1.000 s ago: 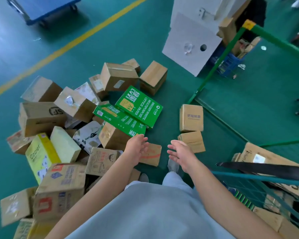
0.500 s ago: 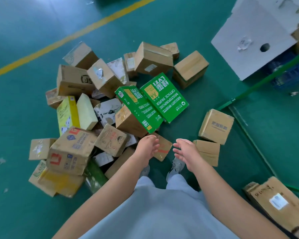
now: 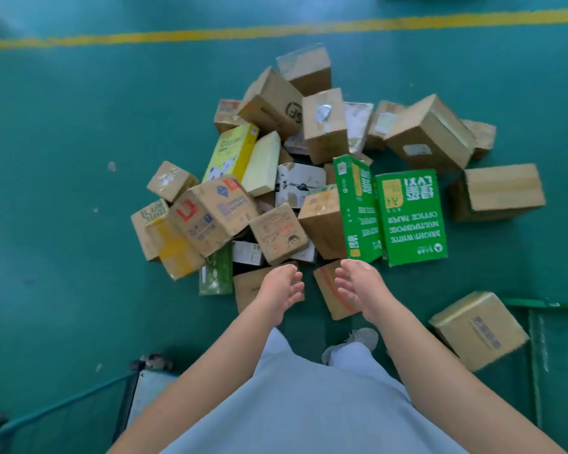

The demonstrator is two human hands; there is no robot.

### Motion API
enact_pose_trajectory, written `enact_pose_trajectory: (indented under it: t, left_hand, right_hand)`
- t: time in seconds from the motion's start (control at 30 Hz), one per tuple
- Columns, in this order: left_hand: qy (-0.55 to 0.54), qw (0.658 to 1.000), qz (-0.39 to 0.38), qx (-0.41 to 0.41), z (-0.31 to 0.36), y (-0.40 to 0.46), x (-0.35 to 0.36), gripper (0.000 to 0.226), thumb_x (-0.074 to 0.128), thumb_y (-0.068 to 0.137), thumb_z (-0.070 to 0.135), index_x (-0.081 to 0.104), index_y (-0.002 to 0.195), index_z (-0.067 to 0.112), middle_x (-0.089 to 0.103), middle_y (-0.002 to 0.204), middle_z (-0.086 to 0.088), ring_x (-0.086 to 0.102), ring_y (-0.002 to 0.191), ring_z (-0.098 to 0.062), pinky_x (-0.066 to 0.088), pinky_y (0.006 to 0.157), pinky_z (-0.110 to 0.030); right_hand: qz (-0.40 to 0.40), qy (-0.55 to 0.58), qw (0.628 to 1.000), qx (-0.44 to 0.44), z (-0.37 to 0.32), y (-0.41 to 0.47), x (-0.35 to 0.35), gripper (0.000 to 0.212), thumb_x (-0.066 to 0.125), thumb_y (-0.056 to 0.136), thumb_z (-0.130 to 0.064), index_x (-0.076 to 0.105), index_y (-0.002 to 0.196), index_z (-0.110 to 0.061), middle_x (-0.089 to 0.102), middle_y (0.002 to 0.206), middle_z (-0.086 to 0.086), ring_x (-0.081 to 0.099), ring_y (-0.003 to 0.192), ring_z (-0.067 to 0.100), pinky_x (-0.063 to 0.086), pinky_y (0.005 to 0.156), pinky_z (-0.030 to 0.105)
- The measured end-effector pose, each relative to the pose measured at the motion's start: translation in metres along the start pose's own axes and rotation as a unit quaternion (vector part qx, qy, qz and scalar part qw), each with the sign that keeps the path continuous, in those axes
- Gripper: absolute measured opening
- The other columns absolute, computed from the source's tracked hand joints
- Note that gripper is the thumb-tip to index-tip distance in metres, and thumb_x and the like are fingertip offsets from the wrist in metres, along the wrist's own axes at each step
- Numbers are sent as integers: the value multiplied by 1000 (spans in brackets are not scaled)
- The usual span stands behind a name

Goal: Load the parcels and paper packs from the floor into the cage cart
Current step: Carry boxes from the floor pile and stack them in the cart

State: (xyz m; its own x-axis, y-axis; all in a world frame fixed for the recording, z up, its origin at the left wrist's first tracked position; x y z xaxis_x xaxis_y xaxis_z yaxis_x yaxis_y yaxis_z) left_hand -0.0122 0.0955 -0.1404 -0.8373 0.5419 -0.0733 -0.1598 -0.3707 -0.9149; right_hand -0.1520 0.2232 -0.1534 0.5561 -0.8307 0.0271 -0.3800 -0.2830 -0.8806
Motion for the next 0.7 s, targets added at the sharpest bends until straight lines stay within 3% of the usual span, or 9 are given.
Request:
enact_pose_trajectory:
  t: [0.17,0.47,0.57,0.7]
  left_hand:
    - [-27,999,-12,13,19,10,-71,17,50,107,29,58,120,23,66,116,0,66,109,-19,54,98,-36]
    - [-94,995,31,19,68,65,-327,16,45,109,28,54,121,21,64,121,-1,63,114,-21,52,98,-34]
    - [-114,992,38,23,84,73,-389,24,47,109,29,54,130,20,64,125,-2,64,113,-19,52,95,-33]
    - [-139,989,45,4,86,80,-435,22,47,109,27,55,128,18,64,122,-2,63,111,-19,52,95,-33]
  right_hand:
    - [-21,-60,998,0,-5,8,94,22,50,107,-26,55,126,-16,65,119,5,63,110,21,51,89,33]
    - [-68,-172,983,21,40,-2,362,16,50,107,-27,58,119,-19,67,116,3,65,106,21,54,92,34]
    - [-86,-204,975,20,47,-11,421,16,51,108,-27,60,118,-19,67,114,1,66,106,22,55,90,33]
    - [-81,-225,971,24,48,-9,454,20,52,107,-28,61,122,-18,68,114,1,66,109,23,56,94,36]
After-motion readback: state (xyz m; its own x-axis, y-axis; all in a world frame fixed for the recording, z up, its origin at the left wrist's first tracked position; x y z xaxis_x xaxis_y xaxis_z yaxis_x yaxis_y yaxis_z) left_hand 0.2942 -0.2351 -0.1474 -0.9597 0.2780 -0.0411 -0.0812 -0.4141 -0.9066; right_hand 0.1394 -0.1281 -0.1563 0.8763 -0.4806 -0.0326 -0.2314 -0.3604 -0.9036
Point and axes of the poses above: each hand's wrist, its own y-axis towards the middle knuckle, its own x-axis out of the palm, z = x × y, the point moved 10 cm from there along y, towards the middle knuckle
